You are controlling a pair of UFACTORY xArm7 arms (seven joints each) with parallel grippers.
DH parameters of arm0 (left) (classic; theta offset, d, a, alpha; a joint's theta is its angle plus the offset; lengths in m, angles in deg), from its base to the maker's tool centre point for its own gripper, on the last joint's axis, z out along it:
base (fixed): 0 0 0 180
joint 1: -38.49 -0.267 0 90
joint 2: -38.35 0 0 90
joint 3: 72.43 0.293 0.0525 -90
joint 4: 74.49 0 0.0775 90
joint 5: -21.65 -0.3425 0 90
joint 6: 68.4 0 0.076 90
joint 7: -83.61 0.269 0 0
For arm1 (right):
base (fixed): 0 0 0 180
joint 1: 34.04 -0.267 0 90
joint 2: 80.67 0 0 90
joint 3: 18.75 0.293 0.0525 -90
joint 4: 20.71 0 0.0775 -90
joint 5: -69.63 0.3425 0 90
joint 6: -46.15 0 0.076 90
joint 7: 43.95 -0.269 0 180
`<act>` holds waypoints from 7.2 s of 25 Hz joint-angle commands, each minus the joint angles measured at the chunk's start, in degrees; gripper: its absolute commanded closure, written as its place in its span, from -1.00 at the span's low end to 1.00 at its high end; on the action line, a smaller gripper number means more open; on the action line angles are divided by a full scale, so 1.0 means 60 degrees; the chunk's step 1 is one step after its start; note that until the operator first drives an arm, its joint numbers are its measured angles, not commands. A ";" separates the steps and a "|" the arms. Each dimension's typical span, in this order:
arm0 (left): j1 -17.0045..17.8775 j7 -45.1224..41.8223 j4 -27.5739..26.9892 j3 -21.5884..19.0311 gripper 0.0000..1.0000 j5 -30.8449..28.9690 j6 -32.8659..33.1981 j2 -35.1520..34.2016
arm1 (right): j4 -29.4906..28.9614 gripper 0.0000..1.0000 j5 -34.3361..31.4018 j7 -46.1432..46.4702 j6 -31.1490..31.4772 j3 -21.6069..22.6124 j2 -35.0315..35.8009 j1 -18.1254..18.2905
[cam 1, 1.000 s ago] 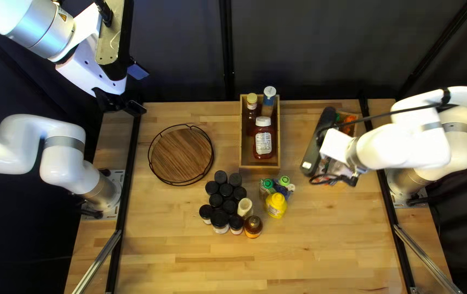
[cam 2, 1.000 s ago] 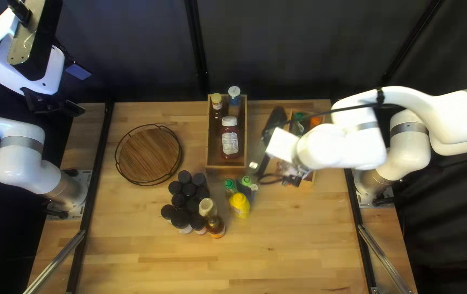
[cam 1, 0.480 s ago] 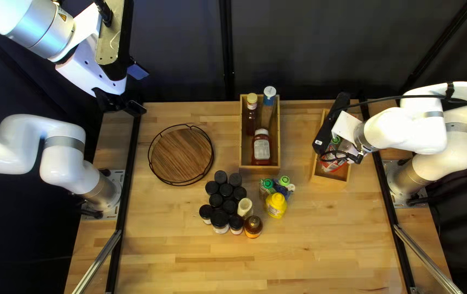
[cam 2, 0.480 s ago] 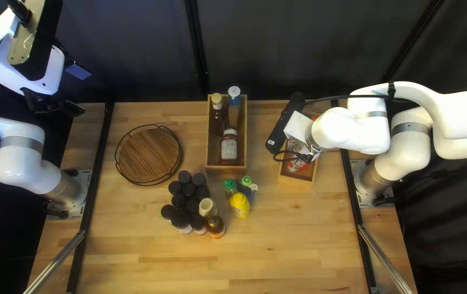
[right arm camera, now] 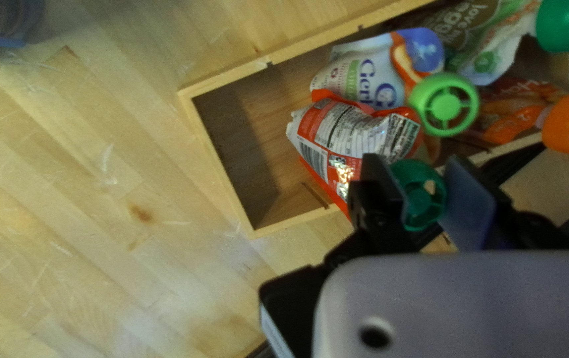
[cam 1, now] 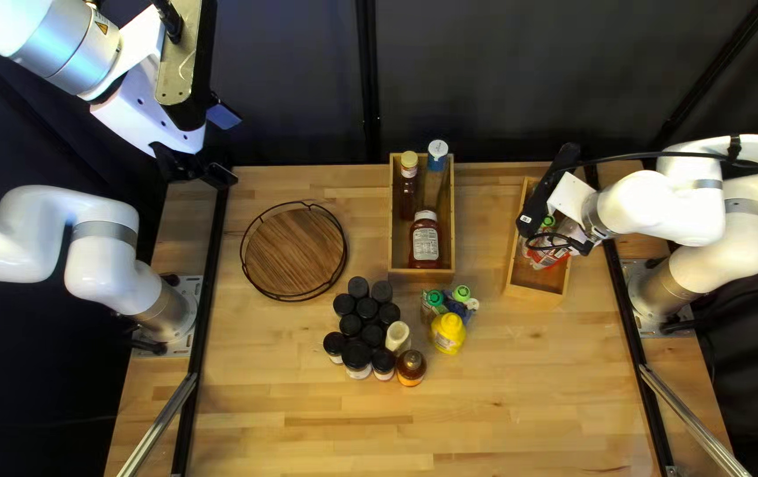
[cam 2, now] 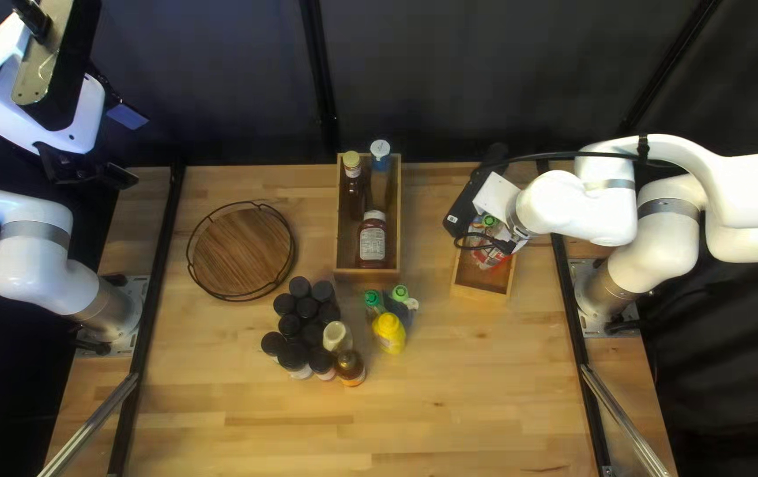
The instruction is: Separate condiments, baby food and spices and place it in 3 different racks/containers
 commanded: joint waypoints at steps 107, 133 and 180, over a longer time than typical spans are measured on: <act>0.0000 0.0000 0.0000 0.0000 -1.00 0.0000 0.0000 0.0000 | -0.0191 -0.32 0.1130 0.2850 -0.1551 0.0343 -0.0820 0.0627; 0.0000 0.0000 0.0000 0.0000 -1.00 0.0000 0.0000 0.0000 | -0.5814 -1.00 0.1081 0.0293 -0.0401 0.2283 -0.5905 0.0676; 0.0000 0.0000 0.0000 0.0000 -1.00 0.0000 0.0000 0.0000 | -0.6429 1.00 0.0552 -0.0618 0.0471 0.1721 -0.5446 0.0274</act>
